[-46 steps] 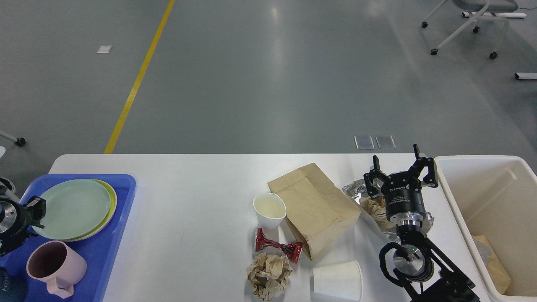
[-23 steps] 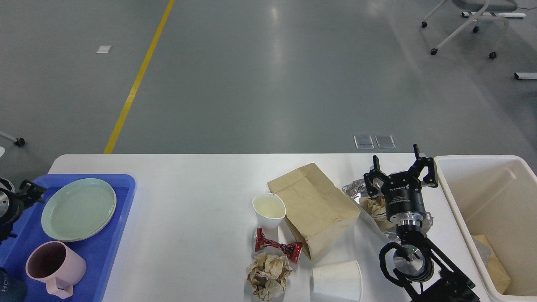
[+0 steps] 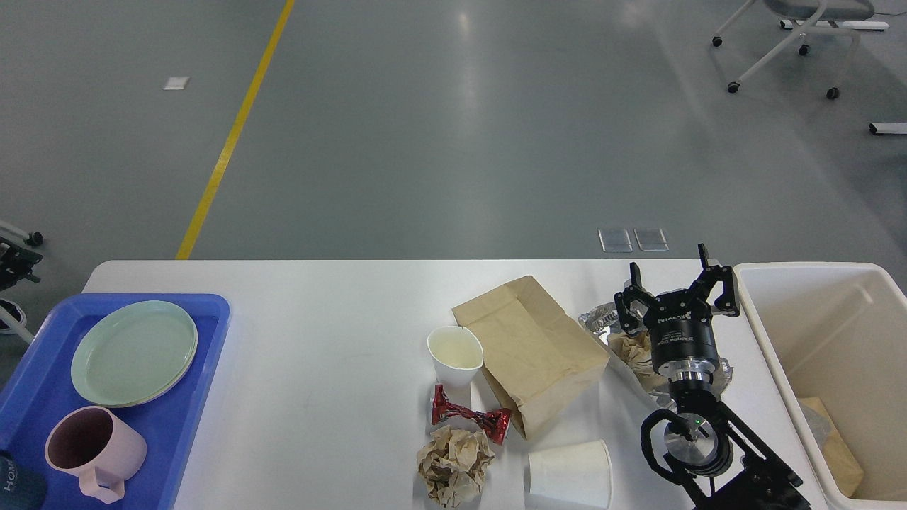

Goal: Tidy desktop

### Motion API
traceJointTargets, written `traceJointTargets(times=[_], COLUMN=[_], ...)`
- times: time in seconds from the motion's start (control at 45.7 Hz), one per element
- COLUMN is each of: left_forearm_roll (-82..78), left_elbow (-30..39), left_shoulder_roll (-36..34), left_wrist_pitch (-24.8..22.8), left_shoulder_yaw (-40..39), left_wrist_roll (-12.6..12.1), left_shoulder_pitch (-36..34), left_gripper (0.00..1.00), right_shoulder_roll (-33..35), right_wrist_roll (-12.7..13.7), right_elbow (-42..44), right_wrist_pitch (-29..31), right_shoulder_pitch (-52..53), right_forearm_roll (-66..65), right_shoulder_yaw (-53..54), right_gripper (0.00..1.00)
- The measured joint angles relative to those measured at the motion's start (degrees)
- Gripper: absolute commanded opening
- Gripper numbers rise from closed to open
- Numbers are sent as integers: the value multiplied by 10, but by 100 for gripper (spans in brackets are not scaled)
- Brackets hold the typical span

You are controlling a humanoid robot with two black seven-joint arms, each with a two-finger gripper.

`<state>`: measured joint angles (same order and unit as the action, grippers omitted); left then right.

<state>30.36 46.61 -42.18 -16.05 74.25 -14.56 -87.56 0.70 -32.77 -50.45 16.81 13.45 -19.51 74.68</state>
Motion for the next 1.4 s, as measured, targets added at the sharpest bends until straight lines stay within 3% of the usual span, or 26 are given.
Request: traceJointTargets(times=[0.35, 0.438, 0.569, 0.7, 0.875, 1.028, 1.138, 1.291, 1.401], left_forearm_roll=[0, 0, 1, 1, 2, 2, 2, 2, 2], left_elbow=[125, 152, 159, 156, 137, 114, 69, 14, 5], left_shoulder_roll=[-24, -81, -201, -252, -253, -206, -127, -47, -23], left_wrist_pitch=[-2, -5, -10, -10, -13, -21, -22, -31, -46], left_shoulder_yaw=[28, -22, -171, -339, -534, -718, -875, -1081, -1176], left_wrist_roll=[1, 5, 10, 31, 99, 168, 207, 229, 232], left_shoulder_pitch=[-164, -186, -175, -95, 59, 217, 327, 423, 468], left_gripper=[96, 96, 96, 96, 96, 96, 96, 96, 96], right_shoulder_roll=[0, 0, 0, 0, 0, 0, 0, 0, 0], right_wrist_roll=[0, 0, 0, 0, 0, 0, 0, 0, 0], right_elbow=[0, 0, 0, 0, 0, 0, 0, 0, 0], right_wrist_pitch=[0, 0, 0, 0, 0, 0, 0, 0, 0], right_shoulder_pitch=[0, 0, 0, 0, 0, 0, 0, 0, 0], right_forearm_roll=[0, 0, 0, 0, 0, 0, 0, 0, 0], right_shoulder_yaw=[0, 0, 0, 0, 0, 0, 0, 0, 0], right_gripper=[100, 100, 100, 100, 100, 100, 100, 100, 100])
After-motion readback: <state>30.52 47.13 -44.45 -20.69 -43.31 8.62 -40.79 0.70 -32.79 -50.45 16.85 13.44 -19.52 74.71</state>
